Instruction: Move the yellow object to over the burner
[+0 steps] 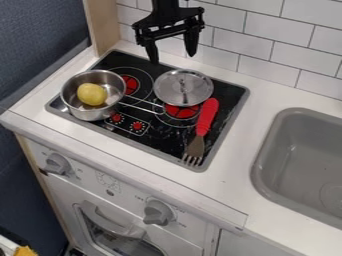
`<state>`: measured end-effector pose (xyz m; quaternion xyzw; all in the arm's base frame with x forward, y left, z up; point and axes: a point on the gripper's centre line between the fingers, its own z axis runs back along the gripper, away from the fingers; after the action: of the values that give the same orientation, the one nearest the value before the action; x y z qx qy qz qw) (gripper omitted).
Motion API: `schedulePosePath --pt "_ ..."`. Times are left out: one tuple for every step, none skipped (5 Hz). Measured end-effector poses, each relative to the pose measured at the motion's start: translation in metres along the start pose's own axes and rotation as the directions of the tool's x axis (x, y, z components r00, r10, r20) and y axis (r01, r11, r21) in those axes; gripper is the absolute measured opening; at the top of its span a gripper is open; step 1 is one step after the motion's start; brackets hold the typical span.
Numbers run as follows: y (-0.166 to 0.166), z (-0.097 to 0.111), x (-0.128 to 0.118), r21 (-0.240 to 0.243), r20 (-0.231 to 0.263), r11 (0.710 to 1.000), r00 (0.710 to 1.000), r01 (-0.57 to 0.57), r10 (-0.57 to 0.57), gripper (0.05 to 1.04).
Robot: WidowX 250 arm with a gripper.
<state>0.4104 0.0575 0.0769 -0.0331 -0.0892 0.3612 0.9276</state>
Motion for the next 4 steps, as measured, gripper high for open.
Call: schedulePosePath --pt "0.004 -0.015 -0.006 0.021 -0.034 1.000 0.999 -0.012 0.012 1.001" --pt "0.021 -0.015 -0.008 0.006 -0.030 0.994 0.994 -0.110 0.110 1.001" --pt "0.045 0.007 0.000 -0.020 0.019 0.976 0.976 -0.217 0.217 1.001" --pt "0.062 0.017 -0.006 -0.018 0.058 0.953 0.951 -0.303 0.304 1.001"
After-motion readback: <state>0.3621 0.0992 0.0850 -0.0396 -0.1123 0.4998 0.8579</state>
